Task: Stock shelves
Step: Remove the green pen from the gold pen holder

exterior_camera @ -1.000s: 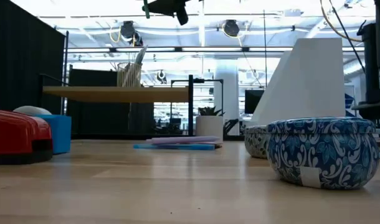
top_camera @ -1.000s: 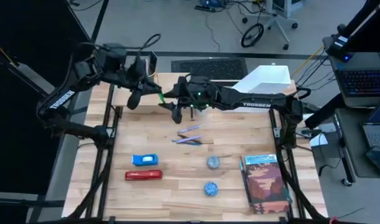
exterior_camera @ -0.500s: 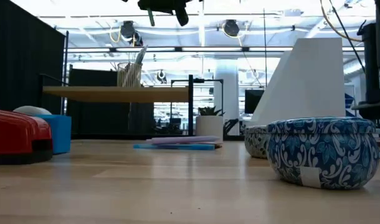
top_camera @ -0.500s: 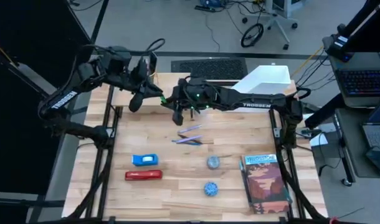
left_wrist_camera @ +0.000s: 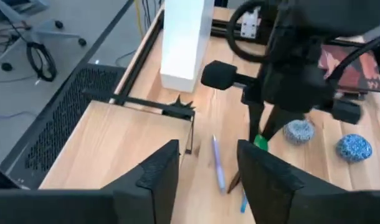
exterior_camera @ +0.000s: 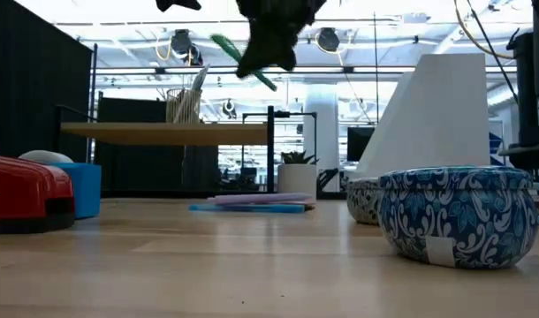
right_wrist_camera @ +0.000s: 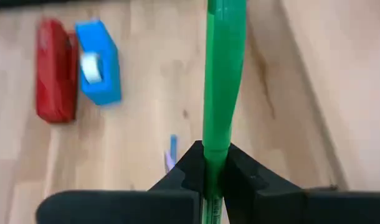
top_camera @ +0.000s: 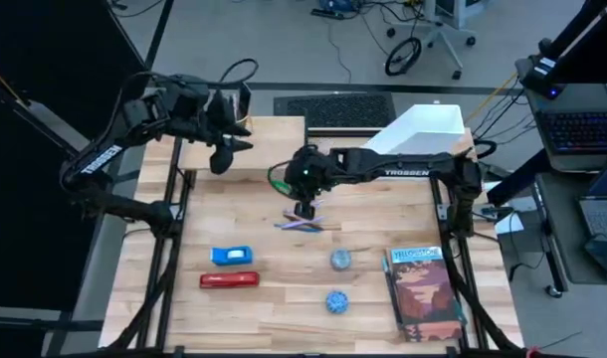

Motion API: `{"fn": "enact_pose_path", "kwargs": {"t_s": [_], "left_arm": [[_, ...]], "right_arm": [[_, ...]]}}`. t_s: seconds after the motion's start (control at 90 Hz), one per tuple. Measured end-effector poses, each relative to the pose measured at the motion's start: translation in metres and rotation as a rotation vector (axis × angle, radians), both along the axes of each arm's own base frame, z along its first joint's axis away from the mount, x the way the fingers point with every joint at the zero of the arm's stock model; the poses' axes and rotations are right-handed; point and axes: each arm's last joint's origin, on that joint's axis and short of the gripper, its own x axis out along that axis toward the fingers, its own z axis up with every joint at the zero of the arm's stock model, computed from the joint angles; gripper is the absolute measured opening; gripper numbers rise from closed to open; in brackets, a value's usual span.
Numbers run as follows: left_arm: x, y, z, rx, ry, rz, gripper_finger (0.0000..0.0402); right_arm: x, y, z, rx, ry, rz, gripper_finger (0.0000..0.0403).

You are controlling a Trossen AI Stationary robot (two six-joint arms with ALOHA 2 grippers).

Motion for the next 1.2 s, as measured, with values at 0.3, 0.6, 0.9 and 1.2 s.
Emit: {"fn": "enact_pose_path", "kwargs": {"t_s": [0.3,0.6,0.9,1.2], "left_arm": [[0.0,0.0,0.0,0.0,0.004,0.001,0.0157],[0.0,0.0,0.0,0.0,0.005,0.001,0.0157],[-0.001,-0.001,-0.002,-0.009,0.02,0.001,0.0157],[-0.001,-0.001,-0.002,-0.01,0.02,0.002,0.0157]], "right_arm": [[-0.014,0.014,-0.077,-0.076,0.175,0.093,0.0015],[-0.018,0.007,-0.122,-0.129,0.063,0.114,0.0015],[-0.029,0.004,-0.144,-0.112,0.059,0.082,0.0035],[-0.029,0.006,-0.15,-0.124,-0.044,0.068,0.0094]]}}
